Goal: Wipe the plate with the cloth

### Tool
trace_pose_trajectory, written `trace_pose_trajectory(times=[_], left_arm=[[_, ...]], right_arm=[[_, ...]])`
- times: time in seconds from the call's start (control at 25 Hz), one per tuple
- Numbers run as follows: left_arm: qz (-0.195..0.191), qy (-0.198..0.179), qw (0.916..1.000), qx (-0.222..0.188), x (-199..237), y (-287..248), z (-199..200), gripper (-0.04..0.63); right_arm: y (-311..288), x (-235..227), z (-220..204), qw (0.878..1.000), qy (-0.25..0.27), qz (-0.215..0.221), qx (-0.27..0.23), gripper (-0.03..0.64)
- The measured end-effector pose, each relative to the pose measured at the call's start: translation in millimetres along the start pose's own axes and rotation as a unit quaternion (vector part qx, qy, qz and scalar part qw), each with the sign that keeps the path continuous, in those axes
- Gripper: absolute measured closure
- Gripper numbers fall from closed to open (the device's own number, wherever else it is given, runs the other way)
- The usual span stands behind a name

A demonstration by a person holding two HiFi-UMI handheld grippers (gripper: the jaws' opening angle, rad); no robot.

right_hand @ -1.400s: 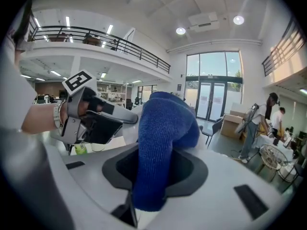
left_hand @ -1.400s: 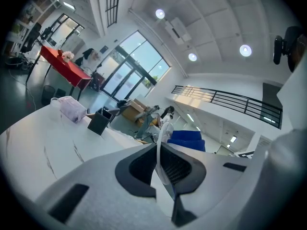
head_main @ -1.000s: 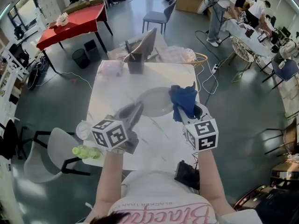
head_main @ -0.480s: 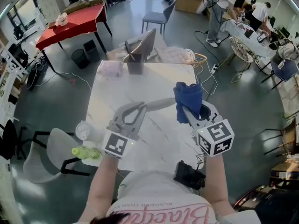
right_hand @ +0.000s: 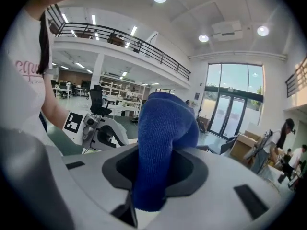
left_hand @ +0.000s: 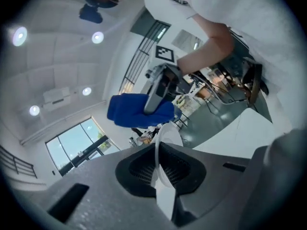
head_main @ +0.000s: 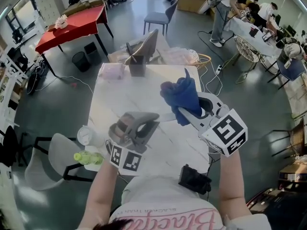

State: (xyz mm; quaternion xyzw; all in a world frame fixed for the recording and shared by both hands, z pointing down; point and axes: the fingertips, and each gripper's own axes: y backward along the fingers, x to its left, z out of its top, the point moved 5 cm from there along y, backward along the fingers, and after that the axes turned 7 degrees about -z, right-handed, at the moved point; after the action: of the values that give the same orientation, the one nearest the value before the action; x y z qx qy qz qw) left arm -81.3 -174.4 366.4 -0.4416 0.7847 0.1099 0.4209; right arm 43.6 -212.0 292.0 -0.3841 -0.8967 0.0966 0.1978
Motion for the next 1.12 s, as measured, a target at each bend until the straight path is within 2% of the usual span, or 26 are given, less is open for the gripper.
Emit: trace_pose_trajectory(times=[0.08, 0.2, 0.32, 0.44, 0.56, 1.12], left_arm=[[-0.007, -0.031, 0.9995, 0.008, -4.6, -1.1, 2.2, 0.577], [-0.005, -0.054, 0.9984, 0.015, -5.4, -1.8, 4.7, 0.577], [-0.007, -0.082, 0.9963, 0.023, -6.4, -2.6, 6.6, 0.577], [-0.016, -0.113, 0.993, 0.031, -12.0, -2.0, 6.3, 0.577], [-0.019, -0.127, 0.9911, 0.034, -14.3, 0.9, 5.6, 0.577], [-0.008, -0.148, 0.9886, 0.026, -12.9, 6.7, 13.4, 0.577]], right_arm=[[-3.6, 9.4, 7.5, 0.999, 0.021, 0.031, 0.007, 0.5], [-10.1, 25.7, 8.4, 0.996, 0.039, 0.074, 0.027, 0.5], [-16.2, 34.2, -1.5, 0.993, 0.035, 0.094, 0.055, 0.501], [-19.8, 33.0, -14.9, 0.992, 0.027, 0.093, 0.077, 0.5], [-22.8, 29.4, -25.1, 0.991, 0.017, 0.089, 0.094, 0.5], [-55.0, -9.6, -89.7, 0.981, -0.002, 0.035, 0.191, 0.5]])
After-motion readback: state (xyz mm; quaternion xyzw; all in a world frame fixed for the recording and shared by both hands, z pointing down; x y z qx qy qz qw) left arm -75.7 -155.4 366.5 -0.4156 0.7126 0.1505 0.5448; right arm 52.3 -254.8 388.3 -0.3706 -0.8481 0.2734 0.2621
